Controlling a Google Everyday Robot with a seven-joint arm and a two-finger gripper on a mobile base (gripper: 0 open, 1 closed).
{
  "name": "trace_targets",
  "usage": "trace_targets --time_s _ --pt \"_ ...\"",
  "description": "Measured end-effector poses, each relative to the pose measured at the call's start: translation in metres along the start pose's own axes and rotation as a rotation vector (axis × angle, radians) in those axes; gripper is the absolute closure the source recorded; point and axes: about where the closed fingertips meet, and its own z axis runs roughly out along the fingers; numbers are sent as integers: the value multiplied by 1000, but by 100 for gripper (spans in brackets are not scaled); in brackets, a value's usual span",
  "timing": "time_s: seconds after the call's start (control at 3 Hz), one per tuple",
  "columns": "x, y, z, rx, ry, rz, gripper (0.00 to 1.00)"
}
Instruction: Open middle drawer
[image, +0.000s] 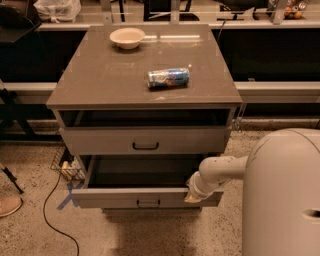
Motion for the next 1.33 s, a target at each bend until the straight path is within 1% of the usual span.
trace_targets --time_s 1.0,1.33 --pt "0 0 0 0 0 0 11" --pt "-1 1 1 -3 0 -1 0"
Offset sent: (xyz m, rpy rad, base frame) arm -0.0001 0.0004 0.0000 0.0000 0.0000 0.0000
